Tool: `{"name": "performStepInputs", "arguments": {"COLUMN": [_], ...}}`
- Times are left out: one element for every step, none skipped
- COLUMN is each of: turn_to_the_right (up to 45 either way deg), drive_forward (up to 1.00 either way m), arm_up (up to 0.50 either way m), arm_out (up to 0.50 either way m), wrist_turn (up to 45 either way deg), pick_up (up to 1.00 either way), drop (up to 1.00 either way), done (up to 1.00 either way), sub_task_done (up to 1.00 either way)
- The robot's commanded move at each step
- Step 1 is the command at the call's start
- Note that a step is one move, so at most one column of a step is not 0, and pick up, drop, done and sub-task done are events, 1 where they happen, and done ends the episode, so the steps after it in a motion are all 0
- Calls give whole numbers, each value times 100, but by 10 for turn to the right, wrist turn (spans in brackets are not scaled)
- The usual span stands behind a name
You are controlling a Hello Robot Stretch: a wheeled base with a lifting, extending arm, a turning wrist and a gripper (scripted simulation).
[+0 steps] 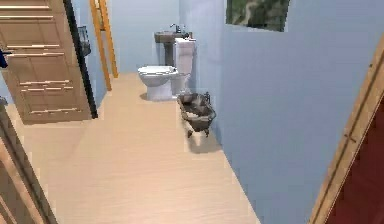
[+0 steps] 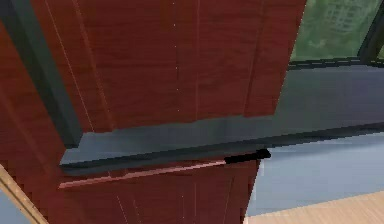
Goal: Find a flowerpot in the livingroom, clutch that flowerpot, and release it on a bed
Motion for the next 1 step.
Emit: {"name": "performStepInputs", "arguments": {"turn_to_the_right": [-90], "drive_forward": [0], "arm_up": [0], "arm_out": [0], "wrist_turn": [0], "pick_up": [0], "drop": [0], "done": [0], "sub_task_done": [0]}}
